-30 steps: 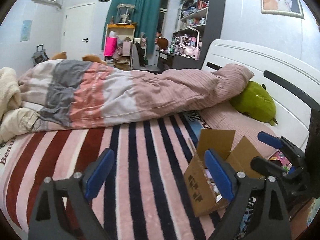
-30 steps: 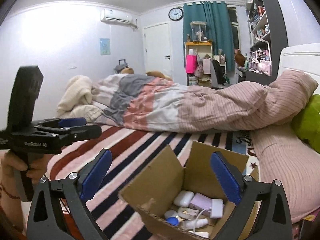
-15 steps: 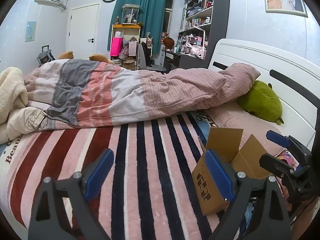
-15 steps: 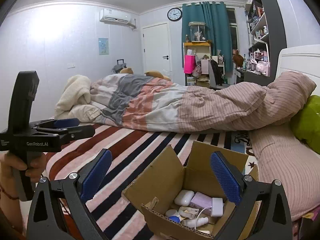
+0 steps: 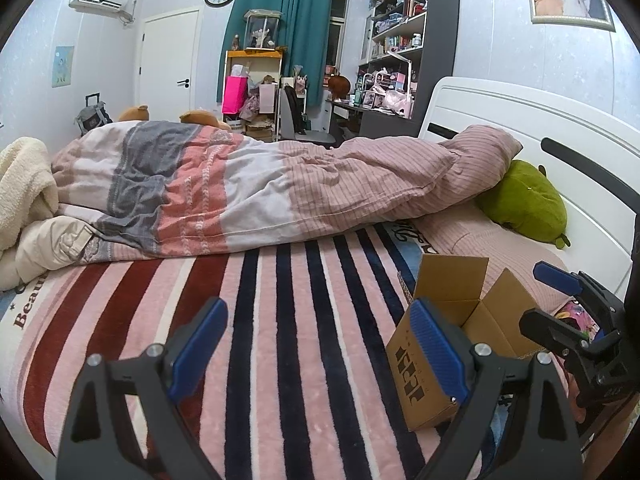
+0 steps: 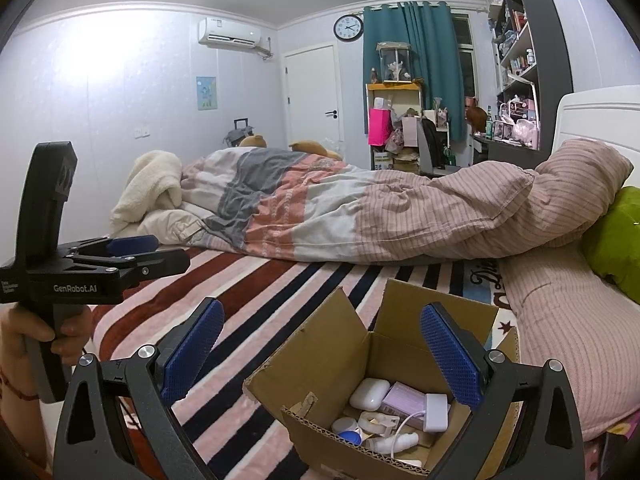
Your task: Organize rigid objects
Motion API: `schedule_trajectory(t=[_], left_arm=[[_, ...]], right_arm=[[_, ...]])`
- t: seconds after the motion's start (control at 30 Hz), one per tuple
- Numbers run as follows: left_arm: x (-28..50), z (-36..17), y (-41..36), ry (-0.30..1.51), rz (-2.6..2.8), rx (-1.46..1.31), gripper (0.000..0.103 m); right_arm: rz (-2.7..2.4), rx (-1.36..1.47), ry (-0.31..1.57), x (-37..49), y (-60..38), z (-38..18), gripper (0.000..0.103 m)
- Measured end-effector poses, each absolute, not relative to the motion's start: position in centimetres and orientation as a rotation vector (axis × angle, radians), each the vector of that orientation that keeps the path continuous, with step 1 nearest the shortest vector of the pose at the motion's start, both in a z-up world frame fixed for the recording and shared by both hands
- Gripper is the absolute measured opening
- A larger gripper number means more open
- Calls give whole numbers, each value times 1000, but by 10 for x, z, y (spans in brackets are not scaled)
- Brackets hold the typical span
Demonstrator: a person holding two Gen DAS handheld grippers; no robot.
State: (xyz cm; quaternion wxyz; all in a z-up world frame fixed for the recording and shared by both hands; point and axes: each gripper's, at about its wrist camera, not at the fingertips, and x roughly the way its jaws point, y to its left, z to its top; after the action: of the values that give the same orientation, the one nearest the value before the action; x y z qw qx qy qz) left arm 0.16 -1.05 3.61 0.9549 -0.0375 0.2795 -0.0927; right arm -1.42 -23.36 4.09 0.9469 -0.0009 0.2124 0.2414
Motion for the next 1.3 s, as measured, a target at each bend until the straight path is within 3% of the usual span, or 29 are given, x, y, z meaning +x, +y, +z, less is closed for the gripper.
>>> schedule_trajectory(t=[1.3], left_arm=[[1, 40, -6, 564, -179, -58, 91]], right_arm=[[485, 0, 433, -17, -232, 39, 99]])
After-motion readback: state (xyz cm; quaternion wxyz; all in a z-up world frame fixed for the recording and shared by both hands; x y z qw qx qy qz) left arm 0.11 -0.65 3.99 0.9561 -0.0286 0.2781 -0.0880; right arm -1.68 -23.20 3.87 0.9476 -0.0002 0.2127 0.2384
